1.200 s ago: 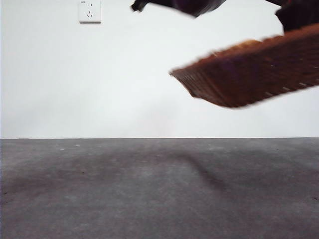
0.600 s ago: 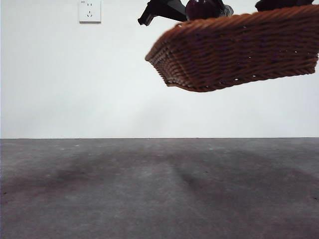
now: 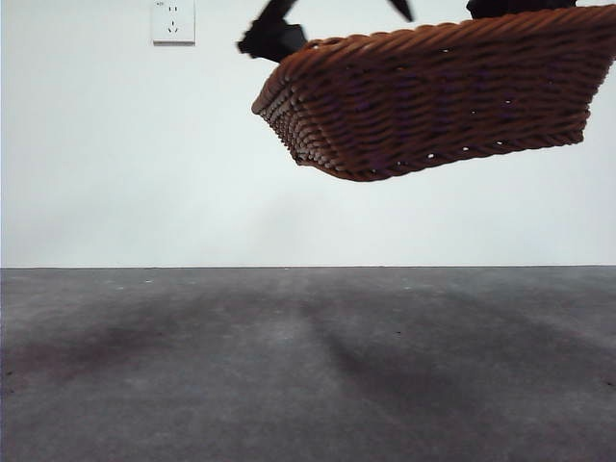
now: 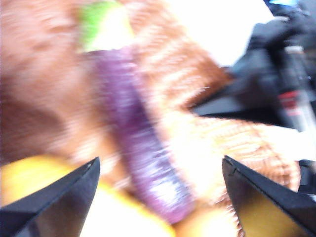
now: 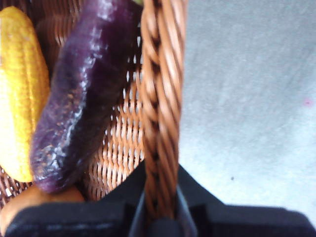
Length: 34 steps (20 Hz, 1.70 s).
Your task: Help me put the vegetables on the table into the basket
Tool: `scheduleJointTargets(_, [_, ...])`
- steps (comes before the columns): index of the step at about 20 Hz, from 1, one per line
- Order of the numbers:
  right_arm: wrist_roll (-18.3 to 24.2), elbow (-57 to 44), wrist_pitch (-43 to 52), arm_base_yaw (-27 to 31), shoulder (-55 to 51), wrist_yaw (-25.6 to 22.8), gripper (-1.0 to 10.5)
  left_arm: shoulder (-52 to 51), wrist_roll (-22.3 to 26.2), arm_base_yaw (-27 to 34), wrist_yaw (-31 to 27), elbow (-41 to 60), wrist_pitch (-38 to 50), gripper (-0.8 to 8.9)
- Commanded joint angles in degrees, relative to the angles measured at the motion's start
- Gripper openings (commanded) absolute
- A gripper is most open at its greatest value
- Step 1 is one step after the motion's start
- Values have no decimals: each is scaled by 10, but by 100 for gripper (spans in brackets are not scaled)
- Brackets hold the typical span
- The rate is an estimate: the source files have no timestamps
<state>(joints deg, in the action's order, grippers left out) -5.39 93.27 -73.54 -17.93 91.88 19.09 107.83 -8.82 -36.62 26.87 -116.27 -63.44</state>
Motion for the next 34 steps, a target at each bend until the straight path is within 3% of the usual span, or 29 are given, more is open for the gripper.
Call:
scheduleJointTargets(1, [-4,-3,6,4,0,-24,-11,-47,49,19,0,2,-26,406])
scheduleJointTargets(3, [-4,-4,15,8,0,-31,-11,-96,91,30,-25,2,-59,343])
scheduleJointTargets(5, [-2,-5,23,25,1,-30,-11,-158,126,31,-97,2,-89,-14])
scheduleJointTargets(7, [-2,-14,37,40,3,-28,-11,-216,140,31,-139,2,-117,-5])
scheduleJointTargets(15, [63,-98,111,143,57,37,-11,-335,114,28,-144,8,-123,-5])
scheduleJointTargets(19, [97,-99,138,188,99,46,-11,-398,98,18,-144,98,-123,-5])
scheduleJointTargets(27, [99,-56,173,192,206,82,-11,-509,59,18,-145,345,-123,-4])
scheduleJointTargets(34, [87,7,177,195,265,90,-11,-534,59,18,-145,362,-123,-4])
